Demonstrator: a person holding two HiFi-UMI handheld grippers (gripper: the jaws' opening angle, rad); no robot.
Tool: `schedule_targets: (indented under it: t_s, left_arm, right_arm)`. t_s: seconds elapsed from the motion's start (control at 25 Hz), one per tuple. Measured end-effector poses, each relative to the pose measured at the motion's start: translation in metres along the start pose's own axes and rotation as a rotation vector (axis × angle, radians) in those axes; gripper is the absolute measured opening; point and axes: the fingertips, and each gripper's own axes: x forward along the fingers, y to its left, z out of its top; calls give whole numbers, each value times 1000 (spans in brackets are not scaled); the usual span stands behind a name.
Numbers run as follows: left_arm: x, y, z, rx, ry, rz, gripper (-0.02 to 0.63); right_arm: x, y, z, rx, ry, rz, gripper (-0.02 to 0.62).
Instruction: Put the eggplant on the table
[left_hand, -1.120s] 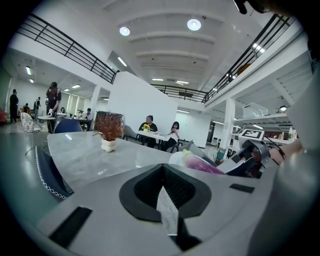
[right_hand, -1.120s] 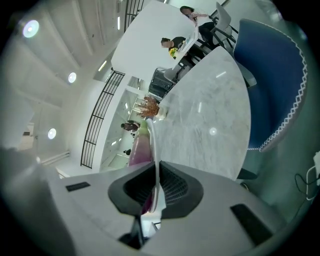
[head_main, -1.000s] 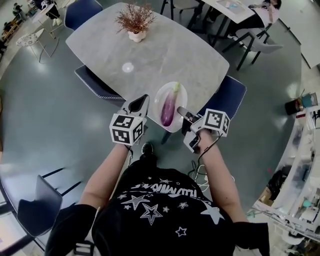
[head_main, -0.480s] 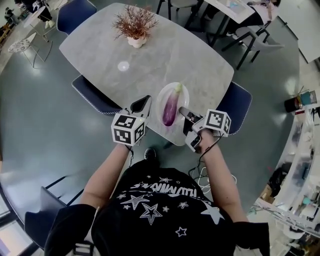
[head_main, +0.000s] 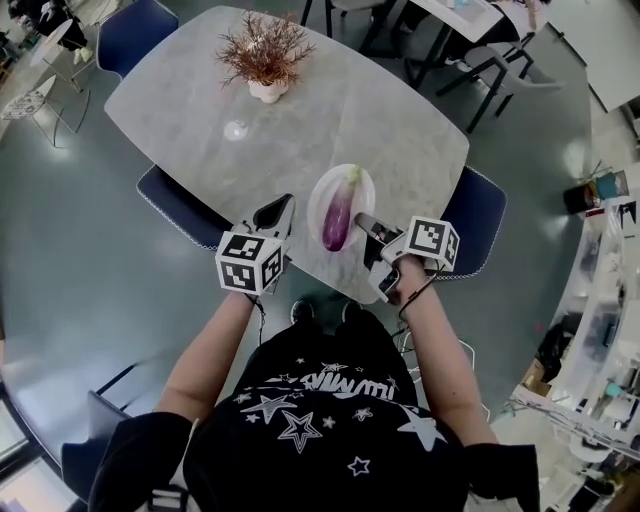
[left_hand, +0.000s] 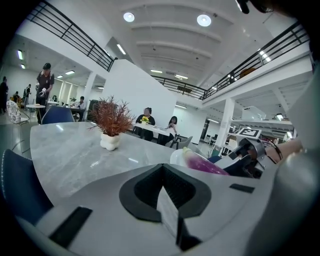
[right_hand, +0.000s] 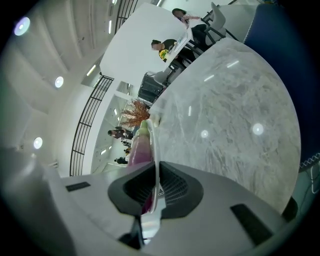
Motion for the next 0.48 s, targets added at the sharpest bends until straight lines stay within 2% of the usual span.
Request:
schedule_targets:
  t_s: [0.28, 0.48]
  left_arm:
    - [7, -1, -6, -16, -42, 49, 8]
    - [41, 11, 13, -22, -25, 111, 8]
  right_arm:
    - [8, -12, 16, -20, 10, 19, 21]
    - [29, -13, 61, -20, 53, 30, 21]
